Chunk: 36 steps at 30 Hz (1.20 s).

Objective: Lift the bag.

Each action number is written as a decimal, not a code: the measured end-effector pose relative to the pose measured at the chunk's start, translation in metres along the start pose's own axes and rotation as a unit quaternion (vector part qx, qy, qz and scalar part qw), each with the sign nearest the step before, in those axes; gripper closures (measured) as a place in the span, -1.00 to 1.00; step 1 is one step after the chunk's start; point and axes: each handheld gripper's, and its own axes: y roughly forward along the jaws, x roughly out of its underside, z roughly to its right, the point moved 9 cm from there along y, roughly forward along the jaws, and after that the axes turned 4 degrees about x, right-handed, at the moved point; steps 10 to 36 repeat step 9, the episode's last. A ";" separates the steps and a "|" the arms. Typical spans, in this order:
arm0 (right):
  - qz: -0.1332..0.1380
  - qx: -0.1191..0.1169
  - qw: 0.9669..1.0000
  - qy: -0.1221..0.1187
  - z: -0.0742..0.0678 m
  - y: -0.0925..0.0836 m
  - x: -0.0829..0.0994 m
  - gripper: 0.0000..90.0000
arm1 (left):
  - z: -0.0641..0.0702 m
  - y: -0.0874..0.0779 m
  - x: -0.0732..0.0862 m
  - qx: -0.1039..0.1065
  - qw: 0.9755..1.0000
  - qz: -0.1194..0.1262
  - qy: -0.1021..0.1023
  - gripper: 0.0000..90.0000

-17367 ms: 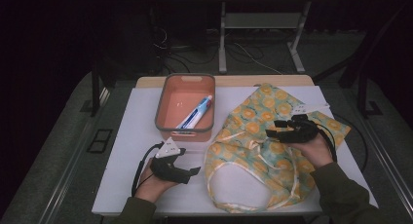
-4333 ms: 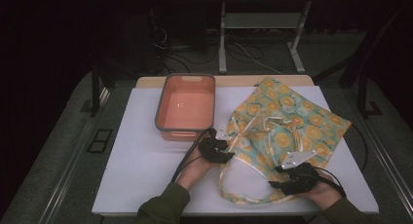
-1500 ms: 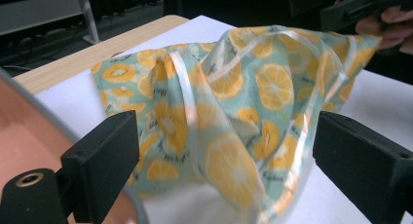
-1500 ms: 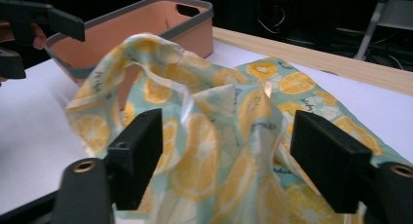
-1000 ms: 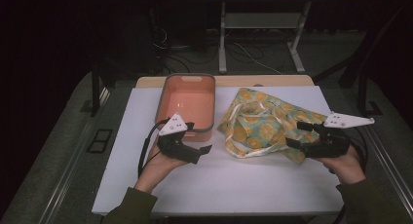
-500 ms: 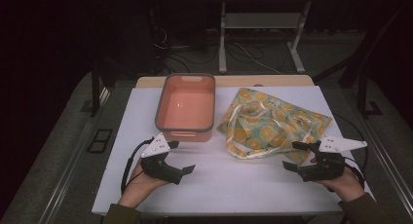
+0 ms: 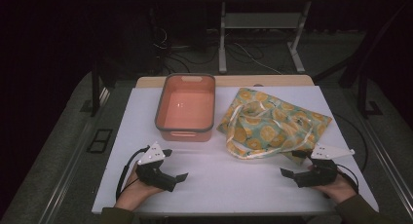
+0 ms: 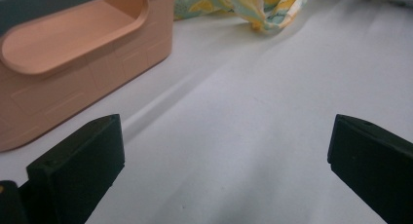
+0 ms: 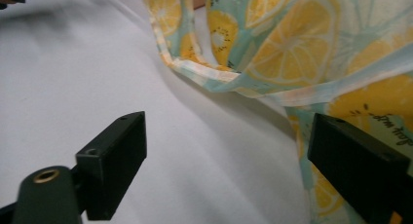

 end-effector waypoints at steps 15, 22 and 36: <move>-0.001 0.000 1.000 -0.003 -0.001 0.002 0.000 -0.69 | 0.001 0.000 -0.001 0.002 1.000 0.002 -0.005 -1.00; -0.001 0.000 1.000 -0.003 -0.001 0.002 0.000 -0.69 | 0.001 0.000 -0.001 0.002 1.000 0.002 -0.005 -1.00; -0.001 0.000 1.000 -0.003 -0.001 0.002 0.000 -0.69 | 0.001 0.000 -0.001 0.002 1.000 0.002 -0.005 -1.00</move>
